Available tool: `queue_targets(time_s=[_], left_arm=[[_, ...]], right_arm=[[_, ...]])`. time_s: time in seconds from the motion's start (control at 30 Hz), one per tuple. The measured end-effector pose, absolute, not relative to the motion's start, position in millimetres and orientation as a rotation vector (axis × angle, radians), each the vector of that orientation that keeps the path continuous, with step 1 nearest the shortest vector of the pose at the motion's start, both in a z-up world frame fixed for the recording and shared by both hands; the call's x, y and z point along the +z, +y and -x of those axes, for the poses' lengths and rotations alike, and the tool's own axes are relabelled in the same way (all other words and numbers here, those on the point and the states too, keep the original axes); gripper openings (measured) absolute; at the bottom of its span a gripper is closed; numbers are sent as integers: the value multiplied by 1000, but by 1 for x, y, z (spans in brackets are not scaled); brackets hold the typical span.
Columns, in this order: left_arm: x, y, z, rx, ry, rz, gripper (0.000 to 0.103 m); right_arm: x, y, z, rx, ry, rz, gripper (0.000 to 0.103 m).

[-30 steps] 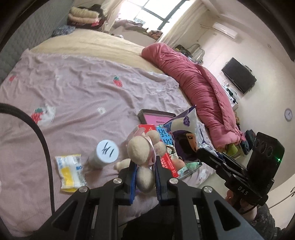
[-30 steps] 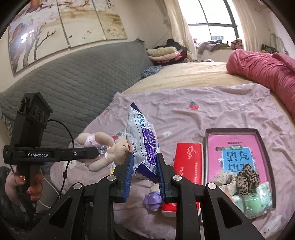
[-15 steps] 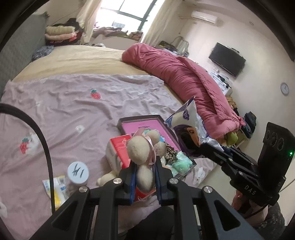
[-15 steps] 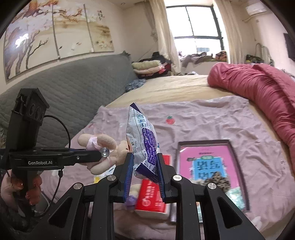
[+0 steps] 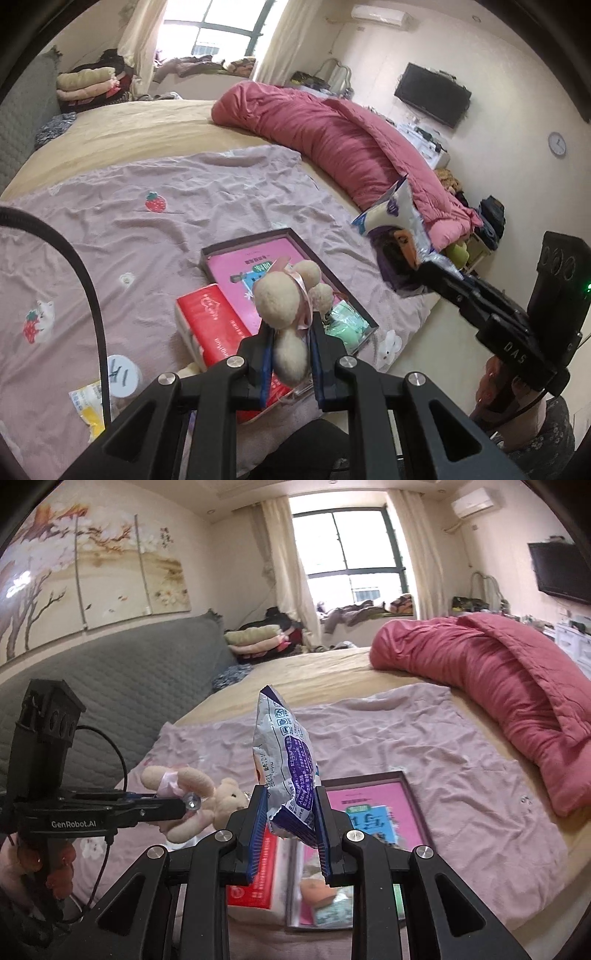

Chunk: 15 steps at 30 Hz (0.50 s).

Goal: Organize soft objects
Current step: 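Lift and carry the wipes pack and small bear toward the pink book tray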

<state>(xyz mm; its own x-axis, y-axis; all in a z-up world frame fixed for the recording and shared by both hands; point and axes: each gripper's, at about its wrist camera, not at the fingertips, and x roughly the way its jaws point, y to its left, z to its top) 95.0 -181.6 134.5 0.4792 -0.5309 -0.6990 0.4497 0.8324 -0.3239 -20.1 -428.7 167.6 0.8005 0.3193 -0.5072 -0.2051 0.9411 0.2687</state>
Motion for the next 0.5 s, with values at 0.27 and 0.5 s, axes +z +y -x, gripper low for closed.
queue_targets(time_s=[0.27,0.5], left_arm=[[94,-235,-122,-649,983,87,17],[46,-271,-152,-625,1069,66,18]], right_arm=[[134,-482,10,139,637,-283,25],[84,-495,-8,33,736,-215,25]])
